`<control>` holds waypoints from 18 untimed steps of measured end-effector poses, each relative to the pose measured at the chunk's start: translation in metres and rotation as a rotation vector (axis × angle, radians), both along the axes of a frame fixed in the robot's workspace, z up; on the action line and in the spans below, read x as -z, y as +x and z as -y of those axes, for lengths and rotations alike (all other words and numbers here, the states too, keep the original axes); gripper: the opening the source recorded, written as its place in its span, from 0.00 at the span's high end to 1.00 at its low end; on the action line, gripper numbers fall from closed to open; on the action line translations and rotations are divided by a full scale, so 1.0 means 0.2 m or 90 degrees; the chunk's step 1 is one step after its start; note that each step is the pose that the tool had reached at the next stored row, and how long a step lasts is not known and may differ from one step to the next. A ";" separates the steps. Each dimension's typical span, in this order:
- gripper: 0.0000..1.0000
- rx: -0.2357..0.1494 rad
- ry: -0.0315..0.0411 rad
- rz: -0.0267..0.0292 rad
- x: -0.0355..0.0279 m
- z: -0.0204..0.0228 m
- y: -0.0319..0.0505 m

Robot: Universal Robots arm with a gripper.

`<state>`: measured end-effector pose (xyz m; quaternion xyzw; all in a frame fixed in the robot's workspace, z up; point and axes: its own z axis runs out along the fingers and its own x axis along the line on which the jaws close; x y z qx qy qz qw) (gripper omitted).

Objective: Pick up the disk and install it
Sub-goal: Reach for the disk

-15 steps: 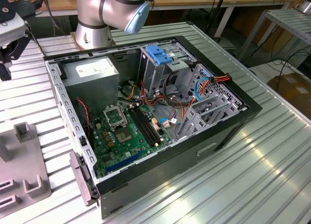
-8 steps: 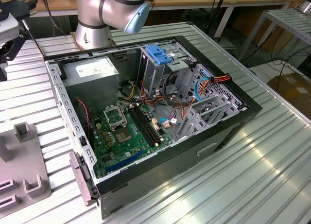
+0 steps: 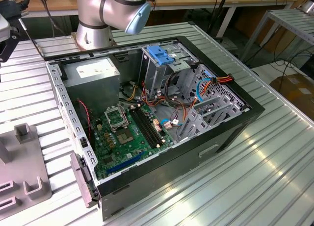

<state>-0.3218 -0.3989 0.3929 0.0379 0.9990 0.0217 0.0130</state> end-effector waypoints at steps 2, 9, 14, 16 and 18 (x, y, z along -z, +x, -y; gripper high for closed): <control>0.90 0.000 0.0000 0.0000 0.000 0.000 -0.009; 0.90 0.000 0.0000 0.0000 0.000 0.000 -0.046; 0.90 0.000 0.0000 0.0000 0.000 0.000 -0.072; 0.90 0.000 0.0000 0.0000 0.000 0.000 -0.081; 0.90 0.000 0.0000 0.0000 0.000 0.000 -0.095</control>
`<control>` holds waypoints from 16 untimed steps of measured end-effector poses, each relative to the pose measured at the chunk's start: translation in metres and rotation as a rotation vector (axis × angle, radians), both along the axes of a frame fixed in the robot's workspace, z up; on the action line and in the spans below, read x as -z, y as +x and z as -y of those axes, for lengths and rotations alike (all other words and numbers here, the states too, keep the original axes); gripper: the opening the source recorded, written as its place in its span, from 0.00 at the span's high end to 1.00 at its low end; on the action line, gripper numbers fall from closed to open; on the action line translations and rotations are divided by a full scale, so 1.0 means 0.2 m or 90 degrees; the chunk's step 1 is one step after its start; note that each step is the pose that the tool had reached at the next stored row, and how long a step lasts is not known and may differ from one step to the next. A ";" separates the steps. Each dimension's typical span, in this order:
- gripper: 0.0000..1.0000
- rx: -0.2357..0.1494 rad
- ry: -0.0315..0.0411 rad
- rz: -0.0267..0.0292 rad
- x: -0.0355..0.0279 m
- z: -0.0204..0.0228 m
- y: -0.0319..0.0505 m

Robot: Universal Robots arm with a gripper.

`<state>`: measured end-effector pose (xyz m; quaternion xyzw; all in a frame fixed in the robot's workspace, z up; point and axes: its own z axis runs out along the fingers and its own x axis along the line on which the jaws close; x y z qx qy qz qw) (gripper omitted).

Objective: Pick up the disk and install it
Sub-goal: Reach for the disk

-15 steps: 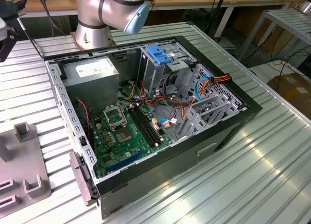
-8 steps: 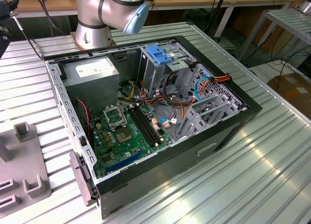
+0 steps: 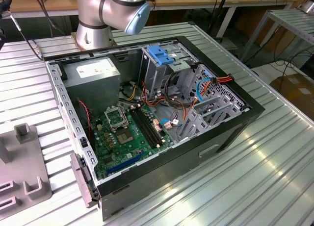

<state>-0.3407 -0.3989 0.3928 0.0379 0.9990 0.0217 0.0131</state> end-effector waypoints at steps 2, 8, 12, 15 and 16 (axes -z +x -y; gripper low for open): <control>0.90 0.000 0.0000 0.0000 0.000 0.000 -0.011; 0.90 0.000 0.0000 0.0000 0.000 0.000 -0.046; 0.90 0.000 0.0000 0.0000 0.000 0.000 -0.069; 0.90 0.000 0.0000 0.0000 0.000 0.000 -0.089; 0.90 0.000 0.0000 0.0000 0.000 0.000 -0.095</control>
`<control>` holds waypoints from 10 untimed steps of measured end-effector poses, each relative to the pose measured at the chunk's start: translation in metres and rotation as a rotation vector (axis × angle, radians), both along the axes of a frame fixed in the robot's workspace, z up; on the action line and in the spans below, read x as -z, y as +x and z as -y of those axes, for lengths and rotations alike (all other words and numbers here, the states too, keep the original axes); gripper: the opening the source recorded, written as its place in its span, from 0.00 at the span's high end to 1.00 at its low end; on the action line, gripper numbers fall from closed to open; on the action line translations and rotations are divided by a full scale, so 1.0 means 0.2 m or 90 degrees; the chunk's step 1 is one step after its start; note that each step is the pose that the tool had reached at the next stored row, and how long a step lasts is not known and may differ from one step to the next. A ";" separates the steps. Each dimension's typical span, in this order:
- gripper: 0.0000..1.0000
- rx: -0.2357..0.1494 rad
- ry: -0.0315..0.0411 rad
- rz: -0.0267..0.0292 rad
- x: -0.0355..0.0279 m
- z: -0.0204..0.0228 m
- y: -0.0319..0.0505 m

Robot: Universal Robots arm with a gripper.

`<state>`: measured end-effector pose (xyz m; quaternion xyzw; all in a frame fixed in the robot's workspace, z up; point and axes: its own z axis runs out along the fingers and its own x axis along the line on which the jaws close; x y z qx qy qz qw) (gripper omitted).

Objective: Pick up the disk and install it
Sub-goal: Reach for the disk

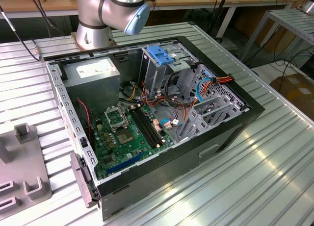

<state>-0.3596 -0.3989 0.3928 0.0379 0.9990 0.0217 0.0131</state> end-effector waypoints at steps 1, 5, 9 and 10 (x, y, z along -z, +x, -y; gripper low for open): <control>0.90 0.000 0.0000 0.0000 0.000 0.000 -0.006; 0.90 0.000 0.0000 0.0000 0.000 0.000 -0.031; 0.90 0.000 0.0000 0.0000 0.000 0.000 -0.059; 0.90 0.000 0.0000 0.0000 0.000 0.000 -0.065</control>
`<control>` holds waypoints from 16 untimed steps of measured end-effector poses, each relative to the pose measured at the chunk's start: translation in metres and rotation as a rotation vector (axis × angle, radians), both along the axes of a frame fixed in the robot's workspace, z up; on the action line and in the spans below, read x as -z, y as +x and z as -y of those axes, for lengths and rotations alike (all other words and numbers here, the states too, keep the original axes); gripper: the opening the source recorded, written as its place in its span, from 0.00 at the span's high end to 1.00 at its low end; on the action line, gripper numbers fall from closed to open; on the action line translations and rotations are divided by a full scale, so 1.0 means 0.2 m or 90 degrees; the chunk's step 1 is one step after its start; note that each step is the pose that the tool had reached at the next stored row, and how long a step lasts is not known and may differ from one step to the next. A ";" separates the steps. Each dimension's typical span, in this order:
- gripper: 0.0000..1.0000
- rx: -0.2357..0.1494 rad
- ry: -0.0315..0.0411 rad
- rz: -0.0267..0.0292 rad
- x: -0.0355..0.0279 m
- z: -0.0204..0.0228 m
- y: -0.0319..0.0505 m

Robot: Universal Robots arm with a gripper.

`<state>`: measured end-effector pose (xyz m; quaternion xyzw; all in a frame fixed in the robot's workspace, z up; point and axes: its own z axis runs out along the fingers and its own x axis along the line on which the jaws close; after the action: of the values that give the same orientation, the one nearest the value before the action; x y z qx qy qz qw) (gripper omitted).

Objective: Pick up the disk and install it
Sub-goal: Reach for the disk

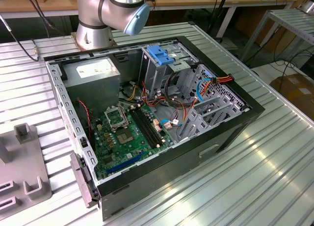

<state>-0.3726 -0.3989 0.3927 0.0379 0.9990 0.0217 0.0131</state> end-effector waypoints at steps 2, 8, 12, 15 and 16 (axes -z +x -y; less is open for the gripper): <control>0.90 0.000 0.0000 0.0000 0.000 0.000 -0.013; 0.90 0.000 0.0000 0.0000 0.000 0.000 -0.045; 0.90 0.000 0.0000 0.0000 0.000 0.000 -0.067; 0.90 0.000 0.0000 0.0000 0.000 0.000 -0.085; 0.90 0.000 0.0001 0.0000 0.000 0.000 -0.091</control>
<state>-0.3908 -0.3989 0.3927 0.0379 0.9990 0.0217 0.0131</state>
